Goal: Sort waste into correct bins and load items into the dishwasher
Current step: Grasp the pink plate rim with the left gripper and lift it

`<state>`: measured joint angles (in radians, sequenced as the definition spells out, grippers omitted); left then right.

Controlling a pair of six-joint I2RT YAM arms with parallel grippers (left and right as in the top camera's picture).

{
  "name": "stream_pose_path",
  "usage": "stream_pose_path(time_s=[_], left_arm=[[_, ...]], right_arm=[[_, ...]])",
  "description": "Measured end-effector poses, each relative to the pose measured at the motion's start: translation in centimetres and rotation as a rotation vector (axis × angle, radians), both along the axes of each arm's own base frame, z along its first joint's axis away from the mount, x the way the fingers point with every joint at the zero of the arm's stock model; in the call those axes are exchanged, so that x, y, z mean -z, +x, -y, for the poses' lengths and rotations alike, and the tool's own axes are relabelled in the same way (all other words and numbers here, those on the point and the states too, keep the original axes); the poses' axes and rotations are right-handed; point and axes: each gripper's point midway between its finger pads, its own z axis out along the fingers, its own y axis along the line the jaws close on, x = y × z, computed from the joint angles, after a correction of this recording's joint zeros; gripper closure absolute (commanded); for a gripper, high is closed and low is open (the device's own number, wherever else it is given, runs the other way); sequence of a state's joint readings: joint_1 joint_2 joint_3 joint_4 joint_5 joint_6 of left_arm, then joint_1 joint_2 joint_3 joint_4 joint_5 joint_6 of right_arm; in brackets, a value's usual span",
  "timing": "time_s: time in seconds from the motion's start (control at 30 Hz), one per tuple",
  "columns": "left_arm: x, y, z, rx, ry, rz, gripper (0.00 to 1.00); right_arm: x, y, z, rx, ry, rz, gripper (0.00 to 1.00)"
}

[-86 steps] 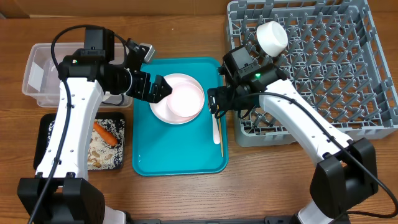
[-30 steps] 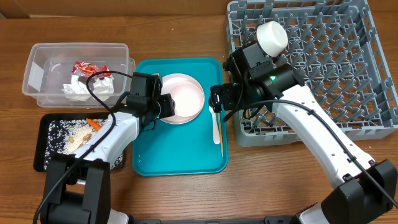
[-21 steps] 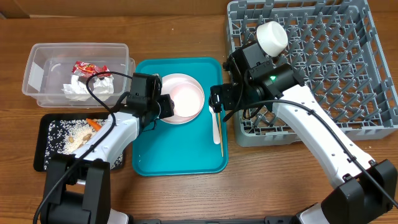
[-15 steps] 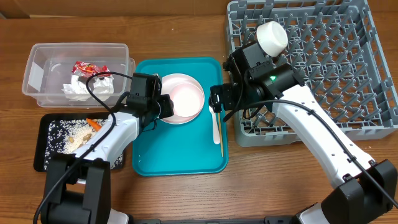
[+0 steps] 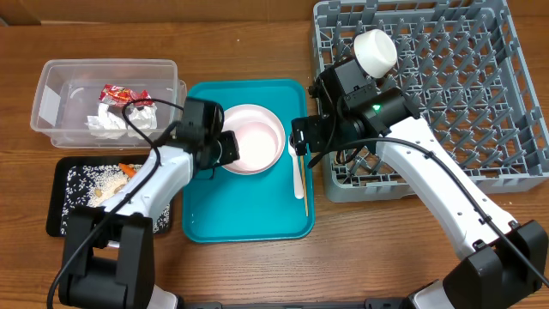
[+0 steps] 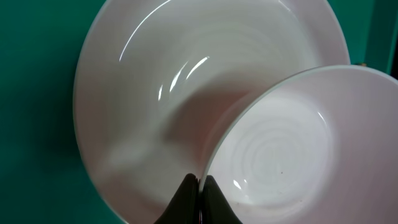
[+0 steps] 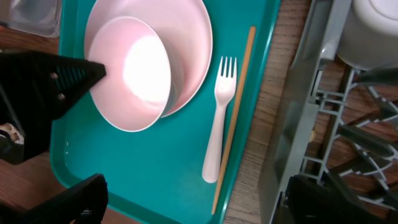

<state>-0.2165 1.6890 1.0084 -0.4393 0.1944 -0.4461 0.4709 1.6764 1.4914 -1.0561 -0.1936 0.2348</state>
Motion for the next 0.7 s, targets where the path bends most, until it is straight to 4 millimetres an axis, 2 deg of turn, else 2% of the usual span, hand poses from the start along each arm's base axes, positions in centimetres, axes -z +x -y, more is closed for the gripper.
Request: stream_pose_path(time_s=[0.13, 0.4, 0.53, 0.6, 0.7], left_arm=[[-3.1, 0.3, 0.1, 0.012, 0.011, -0.042, 0.96], [-11.6, 0.6, 0.5, 0.064, 0.034, -0.055, 0.96], [-13.5, 0.2, 2.2, 0.108, 0.032, -0.035, 0.96], [-13.6, -0.1, 3.0, 0.129, 0.049, -0.027, 0.96], [-13.4, -0.1, 3.1, 0.134, 0.112, -0.011, 0.96]], right_arm=[[0.0, 0.0, 0.0, 0.000, -0.002, -0.002, 0.05], [-0.1, -0.1, -0.3, -0.006, 0.017, -0.003, 0.05], [-0.4, -0.2, -1.0, -0.022, 0.056, -0.008, 0.07], [-0.5, -0.3, -1.3, -0.032, 0.077, -0.016, 0.07], [-0.6, -0.6, -1.6, -0.038, 0.102, -0.034, 0.07]])
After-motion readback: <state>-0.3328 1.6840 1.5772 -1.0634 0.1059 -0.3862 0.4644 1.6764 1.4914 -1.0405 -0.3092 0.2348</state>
